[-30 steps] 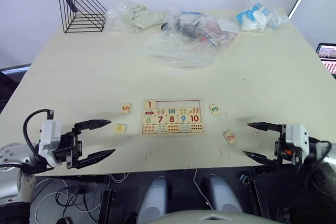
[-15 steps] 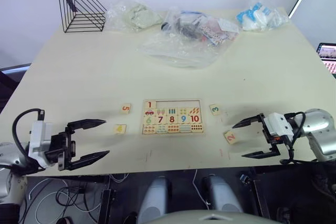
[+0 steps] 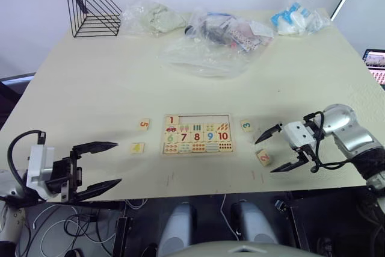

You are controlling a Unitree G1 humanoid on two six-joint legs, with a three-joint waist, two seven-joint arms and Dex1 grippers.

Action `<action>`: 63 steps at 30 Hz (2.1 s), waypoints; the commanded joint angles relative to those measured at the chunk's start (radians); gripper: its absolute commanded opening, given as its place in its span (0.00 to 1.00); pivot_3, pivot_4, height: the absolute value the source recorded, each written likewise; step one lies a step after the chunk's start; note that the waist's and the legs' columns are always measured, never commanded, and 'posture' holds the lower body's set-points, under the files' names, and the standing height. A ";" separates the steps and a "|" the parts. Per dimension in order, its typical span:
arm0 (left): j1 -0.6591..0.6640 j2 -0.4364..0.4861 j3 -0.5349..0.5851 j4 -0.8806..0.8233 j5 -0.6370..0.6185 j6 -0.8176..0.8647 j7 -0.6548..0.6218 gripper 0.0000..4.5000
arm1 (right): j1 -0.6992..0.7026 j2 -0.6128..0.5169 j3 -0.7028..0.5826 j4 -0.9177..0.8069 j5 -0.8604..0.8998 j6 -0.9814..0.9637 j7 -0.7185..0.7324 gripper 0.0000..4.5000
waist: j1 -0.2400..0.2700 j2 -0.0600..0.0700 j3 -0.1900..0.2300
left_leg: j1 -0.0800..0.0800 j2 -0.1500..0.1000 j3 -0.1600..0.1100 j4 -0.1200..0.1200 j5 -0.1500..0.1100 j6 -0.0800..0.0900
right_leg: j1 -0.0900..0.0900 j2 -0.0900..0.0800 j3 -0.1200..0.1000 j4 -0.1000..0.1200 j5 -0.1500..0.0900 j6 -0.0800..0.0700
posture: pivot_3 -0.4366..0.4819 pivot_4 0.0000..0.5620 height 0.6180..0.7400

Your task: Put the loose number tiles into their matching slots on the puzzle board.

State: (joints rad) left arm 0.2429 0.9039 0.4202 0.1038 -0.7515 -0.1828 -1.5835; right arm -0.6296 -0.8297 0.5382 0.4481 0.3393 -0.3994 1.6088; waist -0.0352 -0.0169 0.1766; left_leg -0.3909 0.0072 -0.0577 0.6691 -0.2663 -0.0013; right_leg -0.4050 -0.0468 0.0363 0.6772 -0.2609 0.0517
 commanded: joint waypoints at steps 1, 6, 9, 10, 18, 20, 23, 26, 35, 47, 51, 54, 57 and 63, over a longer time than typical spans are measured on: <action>0.001 0.007 0.019 -0.016 -0.018 -0.012 -0.031 1.00 | -0.044 -0.013 0.027 0.021 0.014 -0.033 0.006 1.00 | -0.001 0.000 0.000 | 0.000 0.000 0.000 0.000 0.000 0.000 | 0.000 0.000 0.000 0.000 0.000 0.000 | 0.48 0.27 1.00; 0.001 0.003 0.023 -0.015 -0.017 -0.013 -0.031 1.00 | -0.077 -0.008 0.066 0.062 -0.003 -0.070 0.006 1.00 | -0.002 0.000 0.000 | 0.000 0.000 0.000 0.000 0.000 0.000 | 0.000 0.000 0.000 0.000 0.000 0.000 | 0.48 0.27 1.00; -0.001 0.000 0.025 -0.015 -0.017 -0.014 -0.031 1.00 | -0.082 0.002 0.065 0.068 0.005 -0.068 0.006 0.84 | -0.001 0.000 0.000 | 0.000 0.000 0.000 0.000 0.000 0.000 | 0.000 0.000 0.000 0.000 0.000 0.000 | 0.48 0.27 1.00; 0.000 -0.001 0.026 -0.015 -0.017 -0.014 -0.031 1.00 | -0.082 0.002 0.066 0.067 0.006 -0.068 0.006 0.77 | -0.001 0.000 0.000 | 0.000 0.000 0.000 0.000 0.000 0.000 | 0.000 0.000 0.000 0.000 0.000 0.000 | 0.48 0.27 1.00; -0.004 -0.003 0.019 -0.012 -0.016 -0.015 -0.031 1.00 | -0.055 -0.012 0.045 0.037 0.008 -0.049 0.006 0.32 | -0.002 0.000 0.000 | 0.000 0.000 0.000 0.000 0.000 0.000 | 0.000 0.000 0.000 0.000 0.000 0.000 | 0.48 0.27 1.00; -0.005 -0.002 0.017 -0.012 -0.017 -0.015 -0.031 1.00 | -0.039 -0.024 0.026 0.007 0.019 -0.028 0.006 0.32 | -0.002 0.000 0.000 | 0.000 0.000 0.000 0.000 0.000 0.000 | 0.000 0.000 0.000 0.000 0.000 0.000 | 0.48 0.27 1.00; -0.007 0.002 0.015 -0.009 -0.020 -0.016 -0.031 1.00 | 0.009 -0.041 -0.046 -0.072 0.044 0.052 0.006 0.32 | 0.000 0.000 0.000 | 0.000 0.000 -0.001 0.000 0.000 0.000 | 0.000 0.000 0.000 0.000 0.000 0.000 | 0.48 0.27 1.00; -0.007 0.007 0.005 -0.007 -0.024 -0.018 -0.031 1.00 | 0.080 -0.073 -0.127 -0.181 0.055 0.151 -0.035 0.32 | 0.002 0.000 0.000 | -0.001 0.000 -0.001 0.000 0.000 0.000 | 0.000 0.000 0.000 0.000 0.000 0.000 | 0.48 0.27 1.00; -0.034 0.045 -0.040 0.041 -0.057 -0.033 -0.031 1.00 | 0.358 -0.094 -0.379 -0.561 0.143 0.524 -0.345 0.32 | 0.005 0.000 0.000 | -0.001 0.000 -0.001 0.000 0.000 0.000 | 0.000 0.000 -0.001 0.000 0.000 0.000 | 0.48 0.27 1.00; -0.119 0.180 -0.187 0.152 -0.121 -0.089 -0.031 1.00 | 0.668 0.111 -0.615 -0.946 0.194 0.979 -0.957 0.32 | 0.016 0.000 0.000 | -0.003 -0.001 -0.001 0.000 0.000 0.000 | -0.001 0.000 -0.003 0.000 0.000 0.000 | 0.48 0.27 1.00; -0.158 0.213 -0.257 0.204 -0.147 -0.130 -0.031 1.00 | 0.733 0.177 -0.648 -1.064 0.136 1.103 -1.156 0.32 | 0.018 0.000 0.000 | -0.003 -0.001 0.000 0.000 0.000 0.000 | -0.001 0.001 -0.003 0.000 0.000 0.000 | 0.48 0.27 1.00; -0.177 0.226 -0.294 0.228 -0.163 -0.153 -0.031 1.00 | 0.773 0.235 -0.661 -1.148 0.125 1.186 -1.269 0.32 | 0.019 0.000 0.000 | -0.004 -0.001 0.000 0.000 0.000 0.000 | -0.001 0.001 -0.004 0.000 0.000 0.000 | 0.48 0.27 1.00; -0.186 0.236 -0.327 0.243 -0.177 -0.173 -0.031 1.00 | 0.802 0.329 -0.664 -1.233 0.137 1.307 -1.396 0.32 | 0.018 0.000 0.000 | -0.004 -0.001 0.000 0.000 0.000 0.000 | -0.001 0.001 -0.004 0.000 0.000 0.000 | 0.48 0.27 1.00; -0.207 0.249 -0.371 0.270 -0.196 -0.201 -0.031 1.00 | 0.803 0.488 -0.662 -1.331 0.130 1.484 -1.570 0.32 | 0.017 -0.001 -0.001 | -0.004 -0.001 0.000 0.000 0.000 0.000 | -0.001 0.002 -0.004 0.000 0.000 0.000 | 0.48 0.27 1.00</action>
State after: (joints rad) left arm 0.0413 1.1329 0.0489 0.3714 -0.9246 -0.3601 -1.5847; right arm 0.1764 -0.3508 -0.1068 -0.8249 0.4712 1.0500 0.0780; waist -0.0177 -0.0177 0.1760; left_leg -0.3950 0.0065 -0.0582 0.6689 -0.2663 -0.0012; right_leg -0.4066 -0.0450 0.0327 0.6770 -0.2613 0.0513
